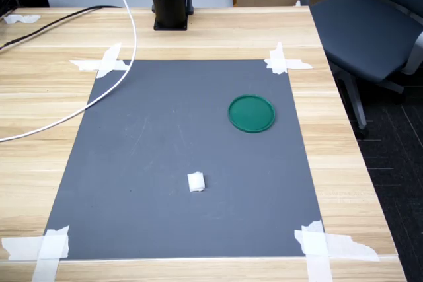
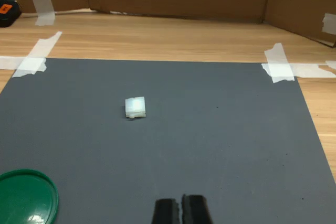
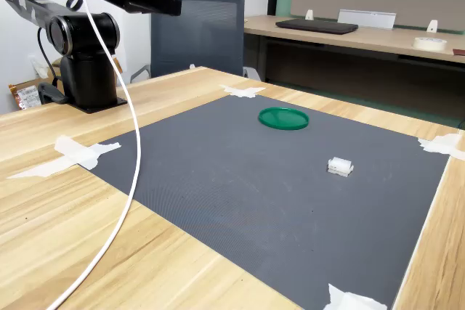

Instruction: Grasp a white terminal and put it in the green lid.

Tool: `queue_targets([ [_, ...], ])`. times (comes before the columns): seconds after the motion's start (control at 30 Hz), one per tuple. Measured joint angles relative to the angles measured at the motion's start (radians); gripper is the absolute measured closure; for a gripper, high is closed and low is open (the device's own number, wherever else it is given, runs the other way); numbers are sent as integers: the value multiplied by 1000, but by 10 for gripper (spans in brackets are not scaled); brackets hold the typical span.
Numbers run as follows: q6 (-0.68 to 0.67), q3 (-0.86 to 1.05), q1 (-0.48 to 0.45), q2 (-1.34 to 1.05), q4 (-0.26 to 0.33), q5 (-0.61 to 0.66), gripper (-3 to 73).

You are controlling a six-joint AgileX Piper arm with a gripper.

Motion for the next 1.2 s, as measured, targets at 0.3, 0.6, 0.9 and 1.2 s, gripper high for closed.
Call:
queue_targets([
  [0.3,0,-211,0,383,0,-2,724],
  [0.6,-32,-410,0,672,-2,-4,724],
  [0.9,-158,-569,0,912,-96,112,724],
  [1.2,-172,-835,0,1172,-207,429,707],
])
